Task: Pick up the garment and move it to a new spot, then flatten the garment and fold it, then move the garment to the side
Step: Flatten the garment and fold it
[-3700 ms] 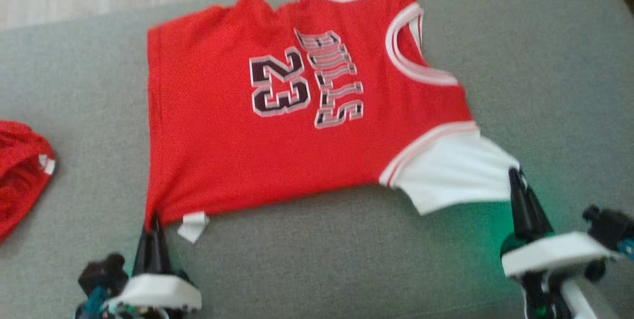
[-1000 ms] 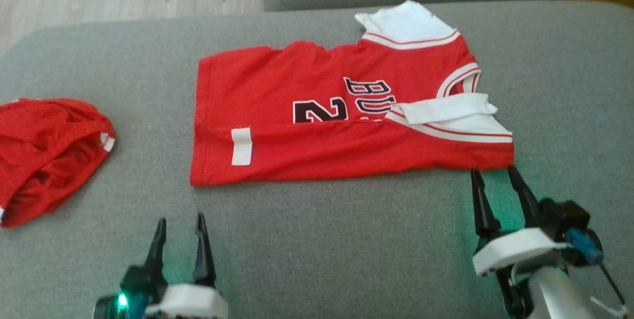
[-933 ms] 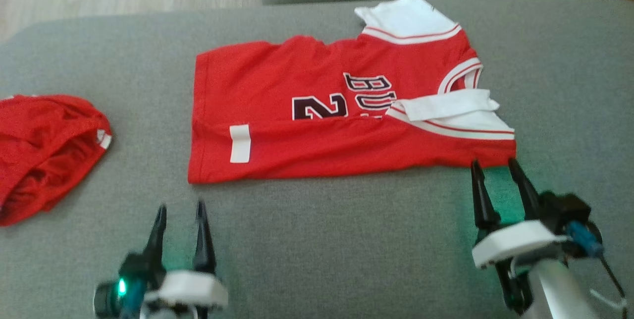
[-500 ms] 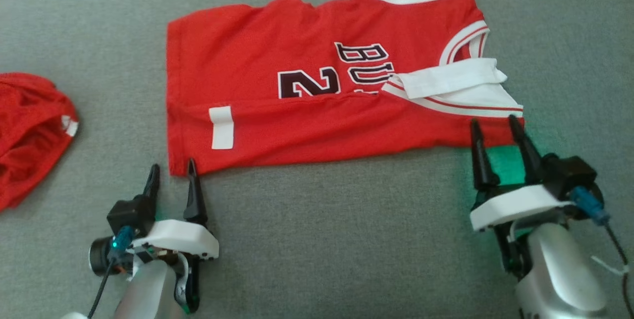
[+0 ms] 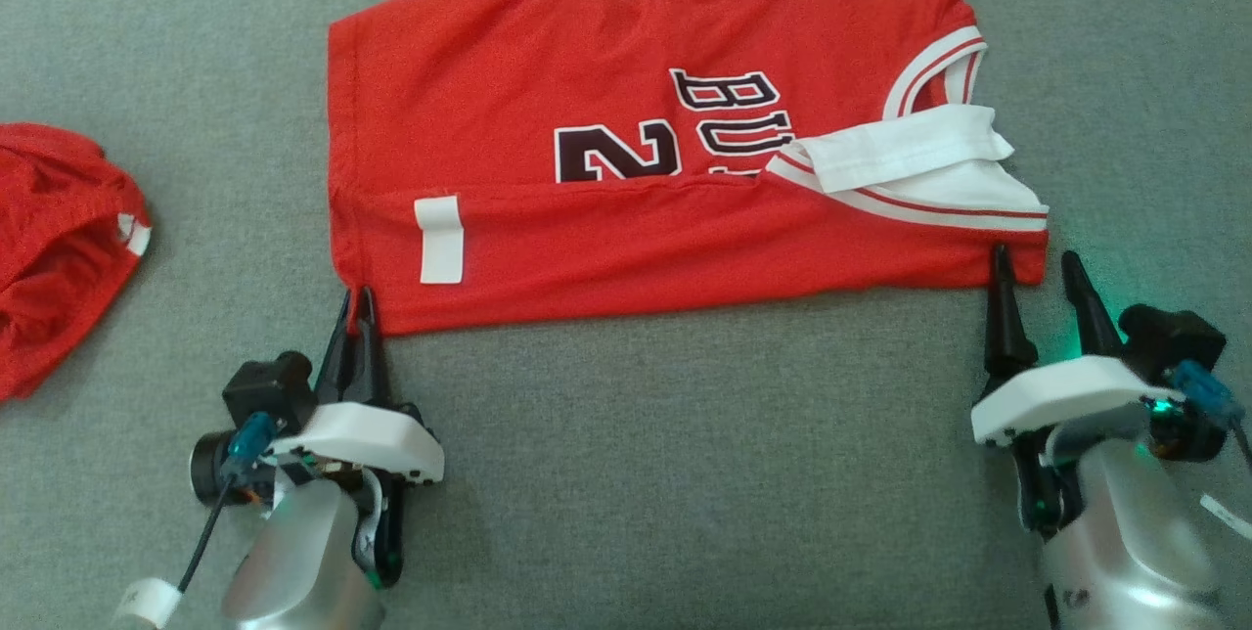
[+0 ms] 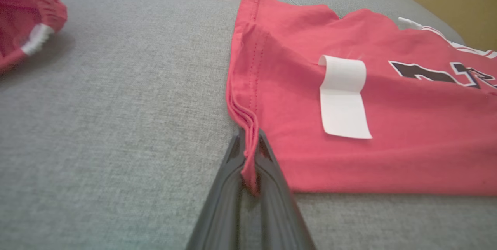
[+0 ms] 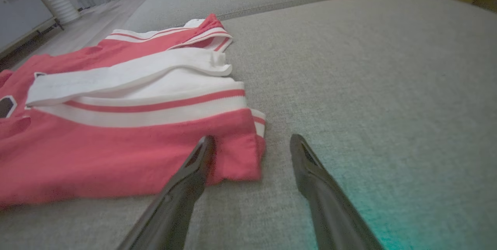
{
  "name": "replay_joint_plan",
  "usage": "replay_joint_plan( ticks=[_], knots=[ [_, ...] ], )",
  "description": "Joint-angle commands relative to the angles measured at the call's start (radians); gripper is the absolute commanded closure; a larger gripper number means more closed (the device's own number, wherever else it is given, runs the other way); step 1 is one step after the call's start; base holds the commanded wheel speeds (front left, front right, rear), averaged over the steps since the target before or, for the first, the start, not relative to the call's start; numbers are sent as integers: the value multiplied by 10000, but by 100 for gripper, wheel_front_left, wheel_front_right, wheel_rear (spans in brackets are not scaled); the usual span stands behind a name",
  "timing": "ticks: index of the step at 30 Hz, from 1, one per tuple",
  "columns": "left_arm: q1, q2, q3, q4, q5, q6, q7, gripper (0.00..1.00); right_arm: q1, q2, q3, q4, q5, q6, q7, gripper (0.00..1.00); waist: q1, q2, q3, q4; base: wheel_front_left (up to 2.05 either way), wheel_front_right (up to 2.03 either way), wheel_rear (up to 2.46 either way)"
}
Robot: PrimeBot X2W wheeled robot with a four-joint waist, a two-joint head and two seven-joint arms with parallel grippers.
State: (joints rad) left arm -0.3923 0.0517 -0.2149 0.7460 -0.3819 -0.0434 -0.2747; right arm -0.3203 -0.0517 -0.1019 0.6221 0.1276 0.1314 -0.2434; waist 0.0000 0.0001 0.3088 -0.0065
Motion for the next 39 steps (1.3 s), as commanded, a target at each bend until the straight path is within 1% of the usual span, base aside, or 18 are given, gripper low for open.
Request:
replay_joint_plan(
  ticks=[1,2,3,7,12,16,18,23,24,25,26,29,31,33,35,39],
  knots=[
    [-29,-14,-30,73,-42,-57,129,100,-391,10,253,68,546,-7,93,20,0,-1,12,68,0,0,0],
    [-22,-14,-40,12,-44,-48,129,100,-462,10,344,246,690,-7,141,83,0,-1,5,92,0,0,0],
    [-12,-15,-43,-57,-41,-43,129,100,-515,11,424,416,884,-7,184,100,0,-1,-15,120,0,0,0],
    [100,-15,66,-280,21,-11,129,100,-574,12,609,797,1085,-7,180,100,0,-1,-189,171,0,0,0],
    [692,-15,390,-840,203,88,129,100,-277,13,533,865,1389,-7,-68,100,0,-1,-867,183,0,0,0],
    [1554,-15,662,-1327,300,167,129,100,458,-79,430,622,1779,-7,-142,100,0,-1,-1622,201,0,0,0],
    [2377,-15,808,-1657,303,219,129,100,1212,-179,421,324,2151,-7,-160,100,0,-1,-2167,231,0,0,0],
    [3350,-15,747,-1971,230,257,129,100,2301,-272,642,-328,2659,-7,-84,100,0,-1,-2453,330,0,0,0],
    [3400,-15,711,-1985,214,261,129,72,2405,-294,659,-474,2753,-7,-47,100,0,-1,-2424,348,0,0,0],
    [3397,-15,698,-1992,199,258,129,7,2464,-322,685,-620,2803,-7,-14,54,0,-1,-2368,359,0,0,0],
    [3319,-15,700,-2029,219,265,129,0,2473,-346,700,-770,2827,-7,-2,0,0,-1,-2295,376,0,0,0],
    [2798,-14,707,-2202,432,239,129,0,2297,-397,692,-1222,2765,-7,8,0,0,-1,-1972,434,0,0,0],
    [2210,96,687,-2173,614,86,129,0,2053,-416,713,-1520,2690,-7,60,0,0,-1,-1698,452,0,0,0],
    [1380,374,645,-1896,656,-153,282,0,1734,-462,753,-1814,2590,-7,143,0,0,-1,-1393,458,0,0,0],
    [371,760,608,-1651,638,-397,697,0,1381,-508,836,-2083,2499,-7,283,0,0,-1,-1085,442,0,0,0],
    [-1433,1500,287,-1092,316,-772,2309,0,626,-603,1042,-2450,2397,-7,562,0,0,-1,-552,329,0,0,0]
  ],
)
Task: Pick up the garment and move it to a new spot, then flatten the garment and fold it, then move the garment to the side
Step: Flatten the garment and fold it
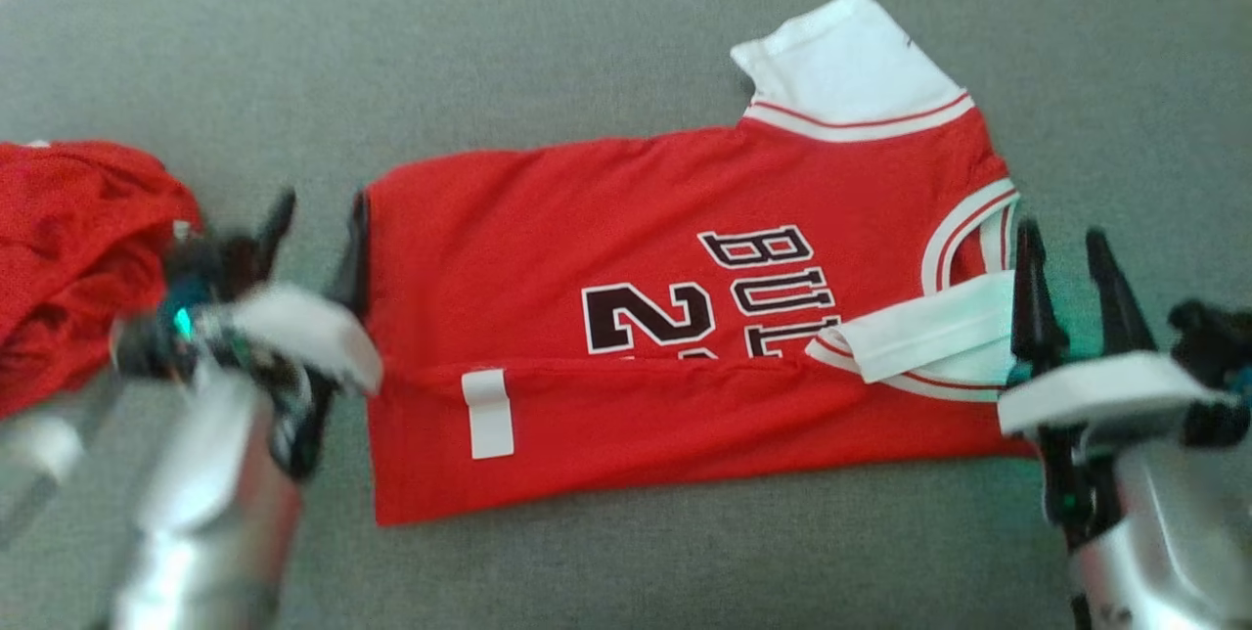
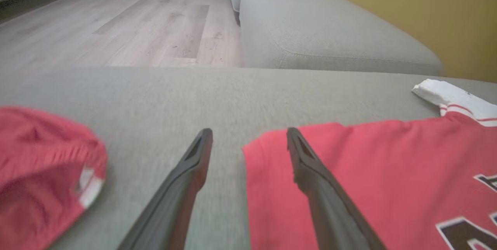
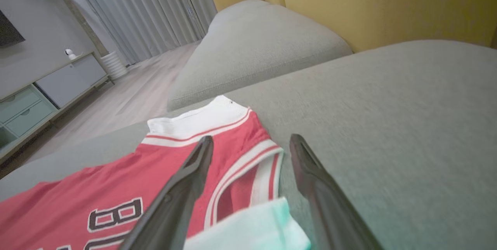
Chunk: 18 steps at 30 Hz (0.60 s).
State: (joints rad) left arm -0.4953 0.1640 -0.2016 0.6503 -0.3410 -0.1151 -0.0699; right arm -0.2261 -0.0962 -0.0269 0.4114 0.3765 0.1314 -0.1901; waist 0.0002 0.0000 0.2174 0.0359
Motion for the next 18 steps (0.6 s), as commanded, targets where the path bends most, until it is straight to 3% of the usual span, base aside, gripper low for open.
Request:
replay_joint_plan(
  ticks=[1,9,18],
  knots=[
    [-743,546,9,-26,-228,-101,700,0,-494,-171,354,-390,-107,-7,81,0,-2,0,479,-136,0,0,0],
    [-2058,1611,-1307,-65,-2428,-152,3091,0,-1344,-268,749,-328,-108,-7,165,0,-2,0,1046,-367,0,0,0],
    [-2337,2257,-1915,46,-3364,-154,3212,0,-1646,-390,929,-58,19,-7,-21,0,-2,0,1280,-460,0,0,0]
  ],
)
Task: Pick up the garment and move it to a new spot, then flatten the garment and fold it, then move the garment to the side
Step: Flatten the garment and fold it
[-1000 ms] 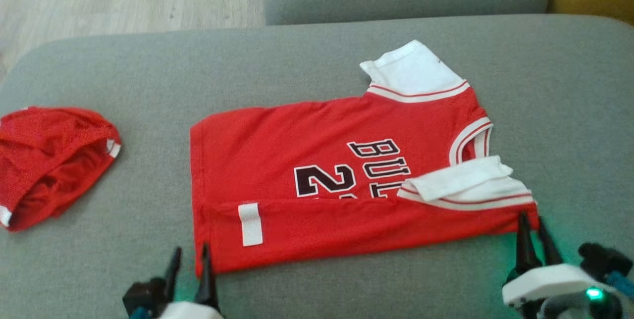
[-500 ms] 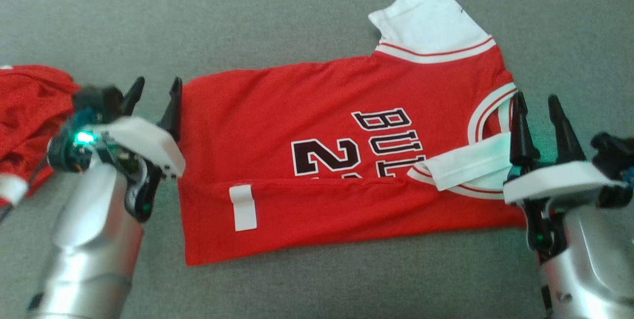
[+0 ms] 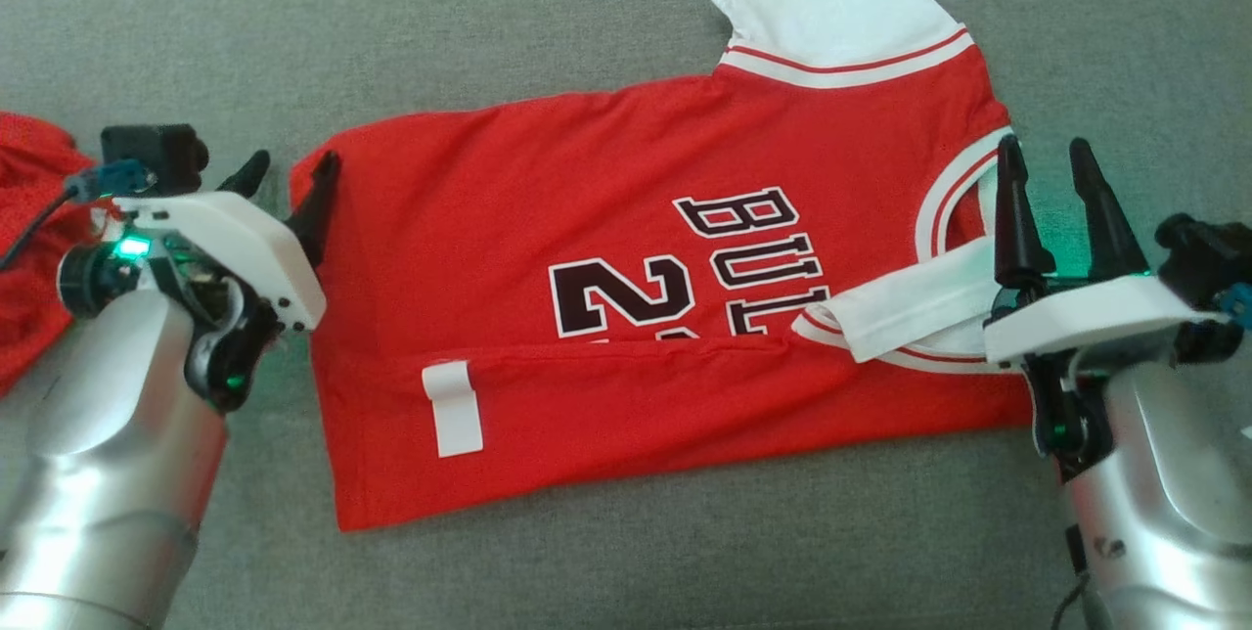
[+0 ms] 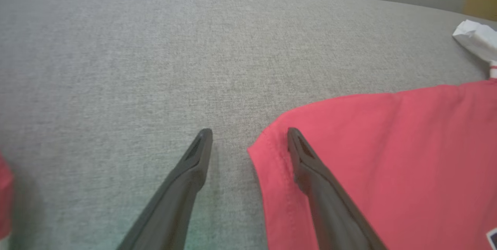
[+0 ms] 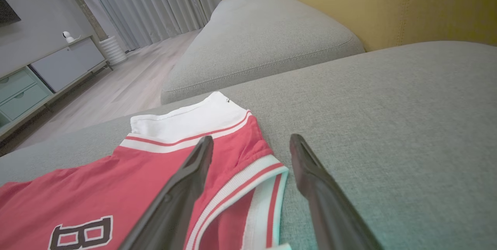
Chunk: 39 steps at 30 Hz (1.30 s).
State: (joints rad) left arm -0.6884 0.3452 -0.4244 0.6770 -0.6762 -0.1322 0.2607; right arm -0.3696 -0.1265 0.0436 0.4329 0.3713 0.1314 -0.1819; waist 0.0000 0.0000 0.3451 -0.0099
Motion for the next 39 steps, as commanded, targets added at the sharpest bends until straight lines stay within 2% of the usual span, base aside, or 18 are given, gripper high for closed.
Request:
replay_joint_plan(
  ticks=[1,3,6,7,8,12,17,23,27,33,39],
  knots=[
    [-417,458,221,-198,-82,17,-106,0,-260,-109,251,-247,77,-7,-107,0,0,0,28,-5,0,0,0],
    [-435,476,35,-172,-251,17,-108,44,-392,-170,329,-209,70,-7,-78,0,0,0,75,-4,0,0,0],
    [-487,516,-219,-135,-482,17,-91,64,-698,-314,425,-175,55,-7,41,0,0,0,139,19,0,0,0],
    [-518,537,-307,-132,-528,16,-105,77,-832,-367,445,-176,54,-7,96,0,0,0,165,37,0,0,0],
    [-573,574,-383,-146,-527,16,-215,98,-985,-426,467,-180,48,-7,155,0,0,0,190,57,0,0,0],
    [-868,621,-603,-187,-396,16,-939,100,-1725,-673,514,-58,36,-7,639,0,0,0,276,217,0,0,0],
    [-1197,378,-1064,-276,-228,16,-1581,100,-3090,-1094,765,584,-157,-7,2122,0,0,0,410,685,0,0,0],
    [-1569,-163,-1715,-440,-162,16,-2231,100,-4789,-1664,1109,1941,-628,-7,4166,0,0,0,657,1647,0,0,0],
    [-1851,-568,-2266,-486,-235,16,-2577,100,-5639,-2098,944,2906,-1127,-7,5036,0,0,0,903,2355,0,0,0],
    [-2290,-1184,-3050,-391,-406,16,-3124,100,-6455,-2553,509,4040,-1953,-7,5600,0,0,0,1327,3167,0,0,0],
    [-2559,-1414,-3563,-145,-634,16,-3510,100,-6740,-2594,431,4558,-2320,-7,5694,0,0,0,1522,3439,0,0,0]
  ],
)
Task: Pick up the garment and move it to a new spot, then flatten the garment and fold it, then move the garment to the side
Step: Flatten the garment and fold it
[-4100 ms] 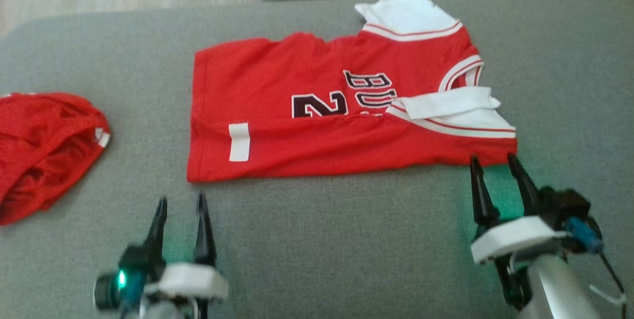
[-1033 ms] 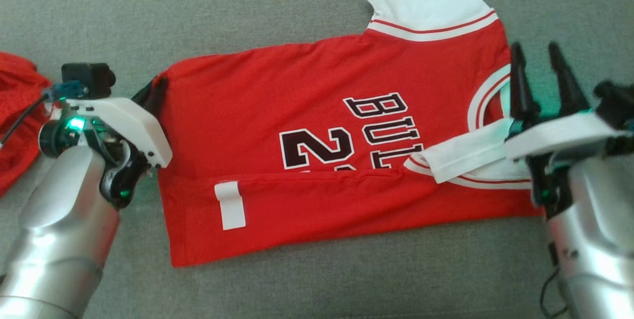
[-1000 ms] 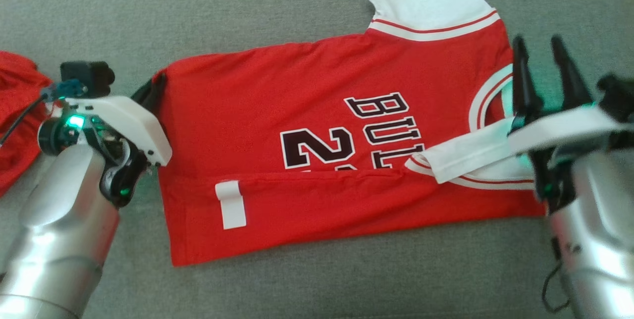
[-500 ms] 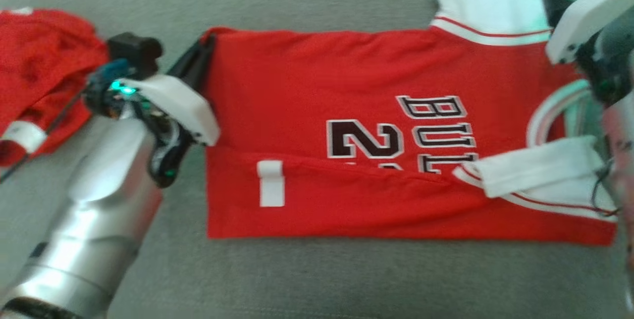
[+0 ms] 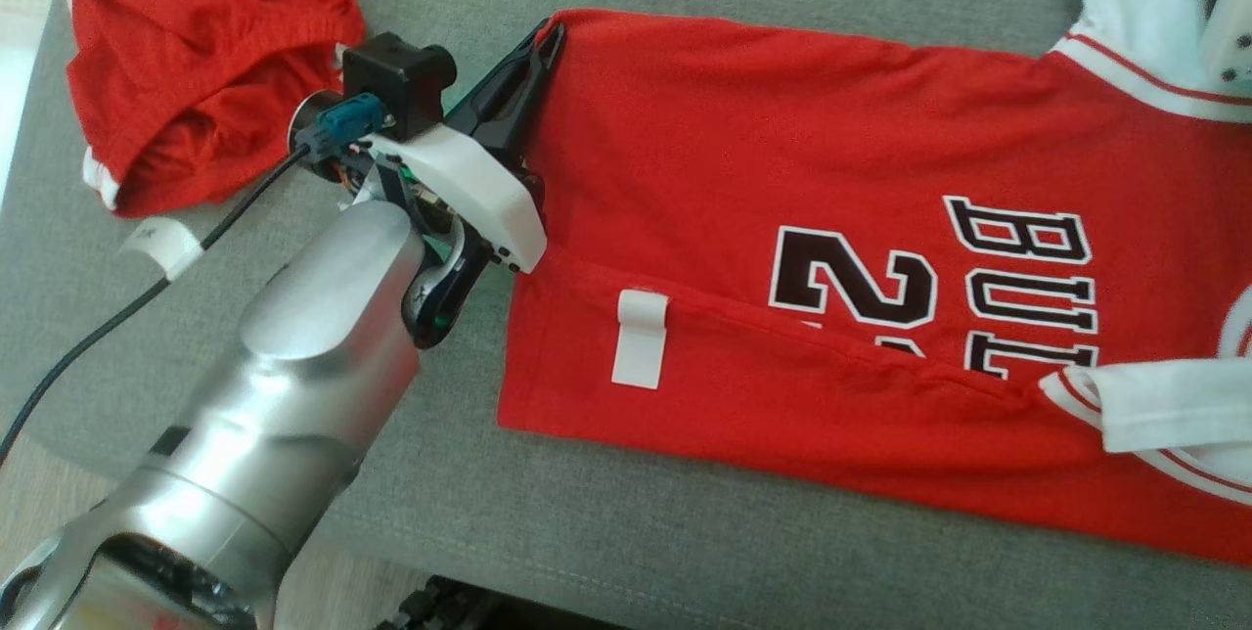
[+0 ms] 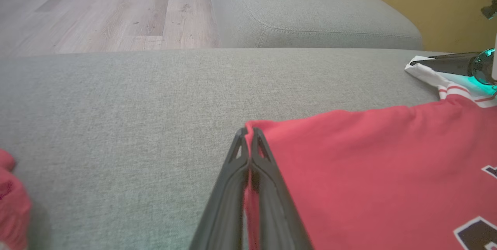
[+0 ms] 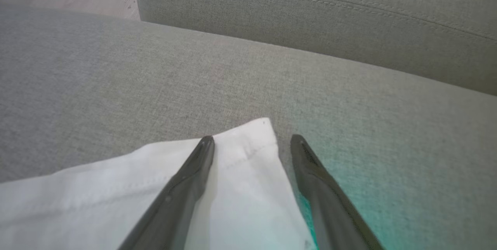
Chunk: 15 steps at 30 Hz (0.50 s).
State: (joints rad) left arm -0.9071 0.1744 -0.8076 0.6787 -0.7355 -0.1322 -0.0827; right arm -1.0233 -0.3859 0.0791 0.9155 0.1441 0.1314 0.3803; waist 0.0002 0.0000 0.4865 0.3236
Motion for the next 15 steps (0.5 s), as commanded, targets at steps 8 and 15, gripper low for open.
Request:
replay_joint_plan(
  ticks=[8,15],
  knots=[
    [-674,406,136,527,-381,21,-904,100,-497,-14,-282,-184,-464,-7,-1369,100,-2,0,183,-57,0,0,0],
    [-413,714,857,1001,-135,358,-1753,100,-501,629,-814,-331,-215,-7,-4205,100,-2,0,-217,-737,0,0,0]
  ],
)
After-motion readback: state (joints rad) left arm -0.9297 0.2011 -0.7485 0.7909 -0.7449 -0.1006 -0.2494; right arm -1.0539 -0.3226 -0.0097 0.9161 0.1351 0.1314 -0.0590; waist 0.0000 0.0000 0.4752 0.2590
